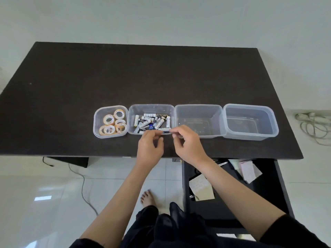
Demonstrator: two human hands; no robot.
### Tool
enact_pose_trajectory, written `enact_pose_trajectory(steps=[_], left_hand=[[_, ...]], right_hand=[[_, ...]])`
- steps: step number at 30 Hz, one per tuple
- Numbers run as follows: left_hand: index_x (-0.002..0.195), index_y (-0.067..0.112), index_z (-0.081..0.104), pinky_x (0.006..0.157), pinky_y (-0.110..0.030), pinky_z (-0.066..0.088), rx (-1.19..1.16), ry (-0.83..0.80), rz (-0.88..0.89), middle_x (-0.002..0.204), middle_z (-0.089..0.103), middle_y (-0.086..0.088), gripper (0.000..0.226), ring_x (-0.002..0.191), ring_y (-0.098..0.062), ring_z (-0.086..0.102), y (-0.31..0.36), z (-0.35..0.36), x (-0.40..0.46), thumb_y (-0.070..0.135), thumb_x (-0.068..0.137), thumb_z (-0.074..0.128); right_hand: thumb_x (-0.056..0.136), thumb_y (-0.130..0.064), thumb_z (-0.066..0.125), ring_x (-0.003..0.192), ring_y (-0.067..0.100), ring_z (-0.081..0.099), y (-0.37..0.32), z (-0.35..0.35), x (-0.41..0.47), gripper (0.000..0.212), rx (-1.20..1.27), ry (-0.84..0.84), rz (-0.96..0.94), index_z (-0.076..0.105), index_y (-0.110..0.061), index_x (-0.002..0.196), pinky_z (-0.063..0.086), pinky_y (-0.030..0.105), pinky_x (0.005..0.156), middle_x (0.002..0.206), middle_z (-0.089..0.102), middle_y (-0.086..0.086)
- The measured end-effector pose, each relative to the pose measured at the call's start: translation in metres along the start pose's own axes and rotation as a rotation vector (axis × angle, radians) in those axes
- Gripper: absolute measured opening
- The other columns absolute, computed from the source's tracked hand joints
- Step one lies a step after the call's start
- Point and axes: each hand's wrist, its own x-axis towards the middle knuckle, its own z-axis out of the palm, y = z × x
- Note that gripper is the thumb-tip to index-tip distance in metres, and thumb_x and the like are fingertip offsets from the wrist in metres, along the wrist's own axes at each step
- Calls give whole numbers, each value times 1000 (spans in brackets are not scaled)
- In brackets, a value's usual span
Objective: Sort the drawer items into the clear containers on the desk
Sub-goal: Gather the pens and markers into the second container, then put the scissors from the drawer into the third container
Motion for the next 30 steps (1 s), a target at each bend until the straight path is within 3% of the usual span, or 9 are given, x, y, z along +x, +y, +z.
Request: enact_pose_trajectory(steps=[3, 6, 13, 17, 19, 21, 26, 30], left_hand=[[106, 8, 66, 72, -2, 42, 1, -18, -33, 98, 59, 3, 21, 78, 0, 56, 9, 35, -36, 4, 86, 60], [107, 12, 64, 76, -11, 45, -29, -63, -116, 101, 58, 7, 20, 83, 3, 56, 19, 72, -74, 8, 89, 57], [117, 11, 60, 91, -19, 42, 66, -208, -253, 119, 56, -4, 30, 106, -15, 56, 22, 149, -133, 9, 87, 56], [134, 13, 46, 112, -32, 28, 276, -390, -306, 148, 30, -13, 53, 140, -29, 26, 8, 182, -147, 20, 84, 61], [140, 13, 37, 113, -38, 25, 353, -454, -396, 156, 12, -12, 61, 144, -32, 13, 2, 192, -147, 23, 86, 61], [142, 13, 32, 114, -40, 24, 423, -506, -443, 158, 6, -11, 64, 145, -32, 8, -3, 198, -146, 24, 87, 62], [135, 14, 37, 107, -40, 35, 474, -482, -452, 147, 24, -8, 61, 135, -33, 24, -10, 212, -148, 16, 81, 64], [129, 19, 45, 97, -36, 42, 457, -499, -416, 139, 32, -5, 53, 125, -31, 31, -9, 221, -156, 9, 80, 60]], right_hand=[[87, -1, 55, 83, 18, 62, 14, -30, -32, 19, -16, -26, -65, 67, -4, 100, 53, 31, 72, 90, 65, 7], [86, 0, 55, 85, 20, 62, 29, -61, -60, 19, -30, -44, -108, 68, -3, 100, 53, 30, 74, 90, 64, 7], [88, -3, 54, 88, 17, 59, 99, -99, -142, 18, -59, -187, 52, 67, -6, 100, 51, 27, 74, 92, 62, 4], [90, -11, 53, 104, 18, 54, 146, -111, -188, 23, -189, -346, 265, 63, -14, 110, 50, 32, 81, 105, 56, 0], [89, -14, 53, 110, 19, 49, 163, -120, -199, 27, -270, -383, 344, 60, -15, 115, 50, 35, 84, 113, 52, 2], [88, -15, 54, 119, 24, 43, 177, -128, -201, 34, -347, -383, 425, 56, -15, 122, 48, 37, 89, 124, 48, 5], [86, -25, 55, 133, 38, 27, 209, -141, -184, 62, -609, -415, 651, 32, -24, 143, 30, 50, 109, 149, 24, 13], [87, -28, 55, 133, 37, 25, 224, -143, -179, 74, -612, -530, 787, 13, -35, 148, 29, 50, 109, 154, 13, 11]])
